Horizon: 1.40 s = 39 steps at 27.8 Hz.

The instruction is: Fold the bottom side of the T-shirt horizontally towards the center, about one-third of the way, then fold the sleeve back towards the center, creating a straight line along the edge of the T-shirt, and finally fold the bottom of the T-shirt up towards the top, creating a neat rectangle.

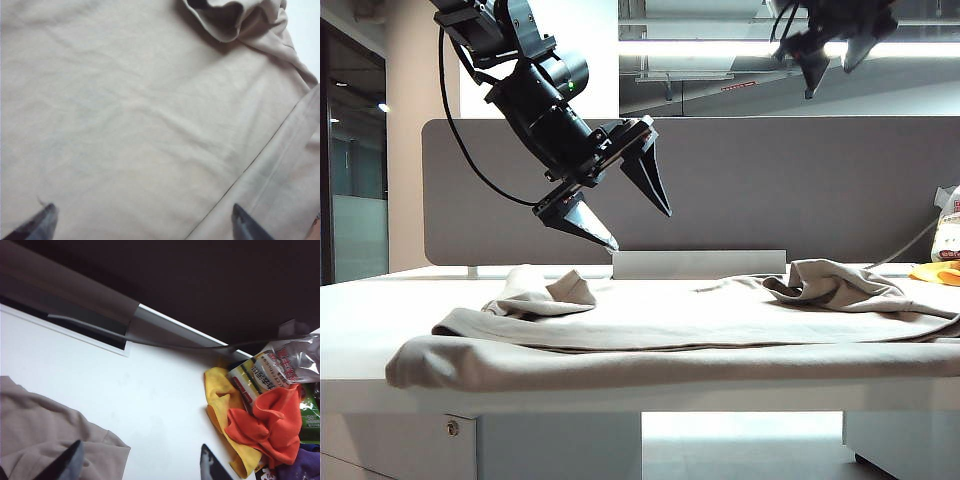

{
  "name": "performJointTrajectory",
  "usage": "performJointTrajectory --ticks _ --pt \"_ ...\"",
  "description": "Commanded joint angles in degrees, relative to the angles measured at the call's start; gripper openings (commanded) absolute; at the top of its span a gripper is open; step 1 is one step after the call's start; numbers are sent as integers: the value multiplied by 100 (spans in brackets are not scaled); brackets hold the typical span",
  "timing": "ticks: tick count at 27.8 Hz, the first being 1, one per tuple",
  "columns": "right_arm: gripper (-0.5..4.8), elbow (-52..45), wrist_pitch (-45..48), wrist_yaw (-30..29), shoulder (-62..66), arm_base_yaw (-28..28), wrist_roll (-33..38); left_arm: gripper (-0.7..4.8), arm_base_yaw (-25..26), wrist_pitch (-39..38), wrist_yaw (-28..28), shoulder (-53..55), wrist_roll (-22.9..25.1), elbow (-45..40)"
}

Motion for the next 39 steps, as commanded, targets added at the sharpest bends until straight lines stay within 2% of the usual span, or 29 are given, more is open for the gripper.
performJointTrajectory --ticks 1,2,3,4,5,7,9,15,17,21,26,28,31,39 --pt "271 -24 -566 -173 20 -101 352 479 57 7 -44 -26 15 15" --pt "202 -83 -686 -407 20 -162 407 479 83 -4 -85 -39 15 15" --pt "91 -170 -883 -774 11 -262 553 421 149 -11 -129 -76 70 15" --pt "75 -208 -1021 -922 11 -332 675 320 162 -50 -146 -109 181 15" --pt "76 -291 -1161 -1051 11 -433 839 191 251 -105 -125 -177 310 13" --pt "75 -442 -1325 -1316 4 -555 933 107 323 -236 -127 -313 516 9" --pt "74 -579 -1478 -1460 4 -612 968 79 374 -313 -170 -468 658 9" --pt "71 -1268 -1609 -1696 -181 -654 1093 77 476 -807 -590 -756 1003 -4" --pt "71 -1661 -1491 -1700 -431 -706 1113 48 481 -925 -868 -820 1078 -7" --pt "71 -2673 -970 -1943 -1185 -890 1263 48 518 -820 -1390 -1202 1045 -7" --pt "71 -3685 -654 -2000 -2039 -957 1305 48 518 -734 -1480 -1799 894 -101" --pt "71 -4197 -439 -2124 -2420 -957 1388 48 518 -428 -1567 -2127 809 -553" --pt "71 -4896 -184 -2122 -2944 -960 1436 48 518 258 -1565 -2721 529 -1668" --pt "72 -5978 -90 -2345 -3910 -979 1659 48 509 1064 -1556 -3783 236 -3711"
